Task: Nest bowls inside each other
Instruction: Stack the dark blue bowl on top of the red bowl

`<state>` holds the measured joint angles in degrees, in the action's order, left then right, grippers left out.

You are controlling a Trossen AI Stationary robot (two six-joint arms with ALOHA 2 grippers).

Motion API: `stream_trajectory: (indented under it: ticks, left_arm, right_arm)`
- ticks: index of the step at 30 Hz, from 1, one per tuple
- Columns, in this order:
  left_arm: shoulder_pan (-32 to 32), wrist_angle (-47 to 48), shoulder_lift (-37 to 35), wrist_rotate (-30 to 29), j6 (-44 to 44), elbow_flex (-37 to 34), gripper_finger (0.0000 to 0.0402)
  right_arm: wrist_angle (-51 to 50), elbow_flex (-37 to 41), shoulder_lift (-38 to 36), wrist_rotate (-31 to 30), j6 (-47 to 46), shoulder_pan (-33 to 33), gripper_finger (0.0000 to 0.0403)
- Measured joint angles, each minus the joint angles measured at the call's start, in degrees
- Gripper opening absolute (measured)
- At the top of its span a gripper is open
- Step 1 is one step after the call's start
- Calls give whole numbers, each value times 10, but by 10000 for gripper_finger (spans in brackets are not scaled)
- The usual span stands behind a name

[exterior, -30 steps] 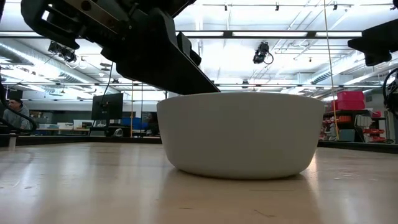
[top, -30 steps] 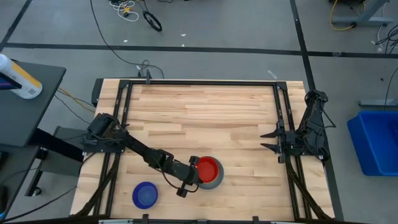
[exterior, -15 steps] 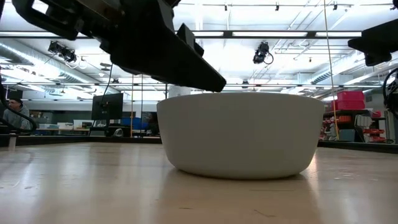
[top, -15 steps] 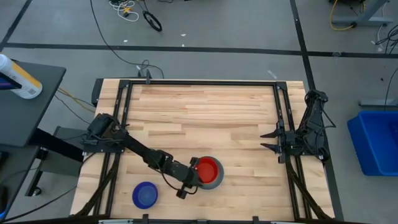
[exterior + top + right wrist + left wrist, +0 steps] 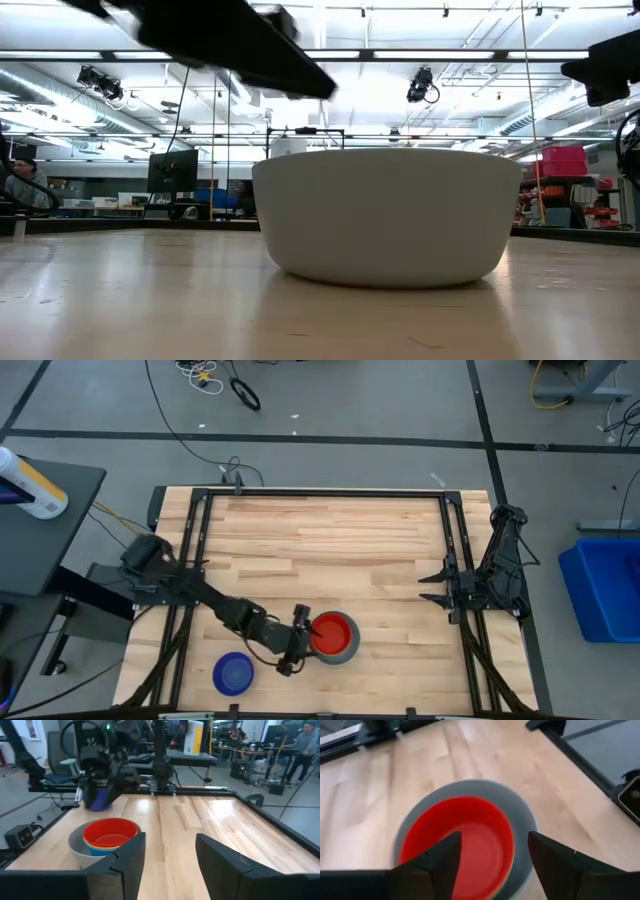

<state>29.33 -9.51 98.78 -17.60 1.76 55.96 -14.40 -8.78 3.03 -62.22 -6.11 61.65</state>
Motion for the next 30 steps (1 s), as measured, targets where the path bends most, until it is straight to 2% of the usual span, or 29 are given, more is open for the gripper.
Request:
stream_trajectory:
  ticks: [6, 9, 13, 16, 26, 30]
  left_arm:
    - [80, 160, -88, -94, -78, 0, 243]
    - [128, 240, -108, -122, -156, 0, 237]
    - [185, 328, -108, -126, -286, 0, 231]
    - [224, 372, -107, -156, -378, 0, 229]
    - [312, 463, -106, -197, -577, -3, 229]
    - [328, 436, -106, -205, -626, -45, 229]
  right_arm:
    - [-17, 0, 0, 10, -24, 0, 197]
    - [-21, 0, 0, 11, -31, 0, 203]
    - [-21, 0, 0, 10, -31, 0, 210]
    - [-19, 0, 0, 10, -31, 0, 215]
    - [-6, 0, 0, 25, -31, 0, 230]
    - [-5, 0, 0, 25, -35, 0, 236]
